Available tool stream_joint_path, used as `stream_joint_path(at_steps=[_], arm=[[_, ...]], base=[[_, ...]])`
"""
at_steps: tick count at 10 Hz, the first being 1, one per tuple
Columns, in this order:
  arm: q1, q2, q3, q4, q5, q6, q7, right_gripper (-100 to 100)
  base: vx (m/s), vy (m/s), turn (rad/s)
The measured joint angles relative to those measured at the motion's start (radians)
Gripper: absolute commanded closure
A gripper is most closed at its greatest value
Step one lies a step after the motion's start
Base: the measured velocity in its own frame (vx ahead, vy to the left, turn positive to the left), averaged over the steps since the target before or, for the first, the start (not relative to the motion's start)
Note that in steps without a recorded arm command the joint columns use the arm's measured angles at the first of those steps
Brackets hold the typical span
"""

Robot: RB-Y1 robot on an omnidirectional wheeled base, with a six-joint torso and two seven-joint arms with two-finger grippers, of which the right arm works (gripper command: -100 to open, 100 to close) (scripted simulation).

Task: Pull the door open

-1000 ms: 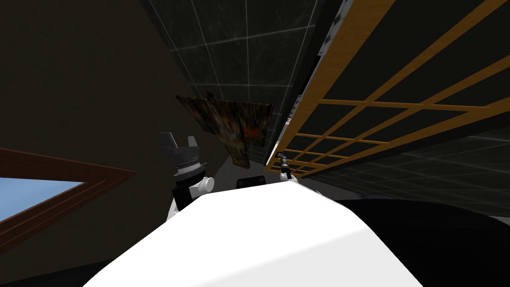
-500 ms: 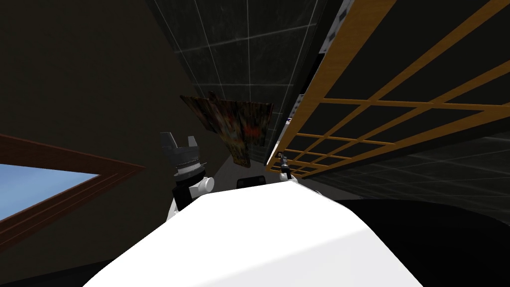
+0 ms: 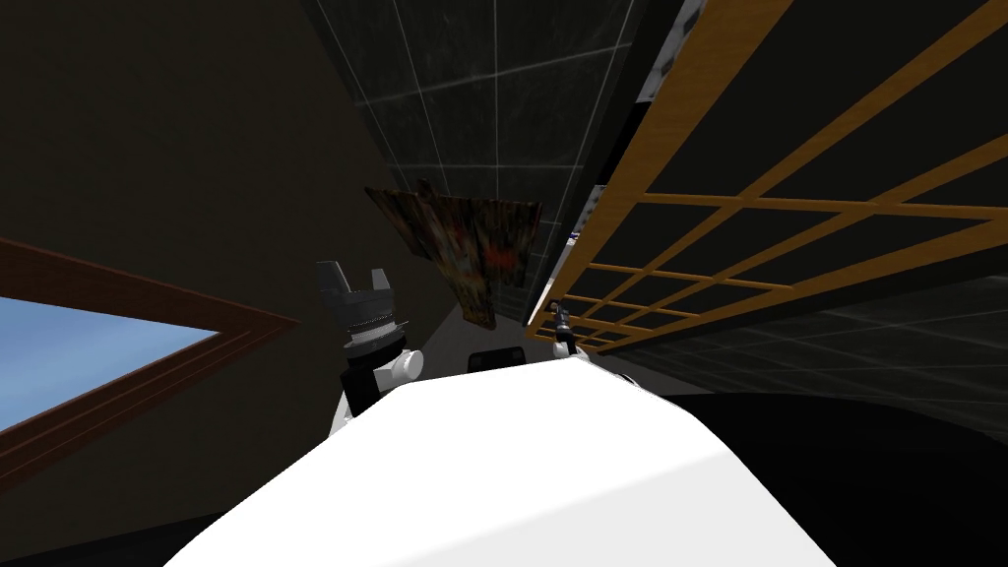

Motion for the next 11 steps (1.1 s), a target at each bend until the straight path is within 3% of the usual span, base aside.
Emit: stream_joint_path(at_steps=[1,4,11], arm=[[-0.01,0.0,0.004,0.024,-0.006,-0.012,-0.022,-100],[-0.009,-0.001,0.004,0.011,-0.034,-0.007,-0.078,-100],[-0.019,0.028,0.031,0.006,-0.098,-0.007,-0.256,-100]], base=[[-0.04,-0.026,0.015],[-0.055,-0.016,0.04],[-0.055,-0.003,0.041]])
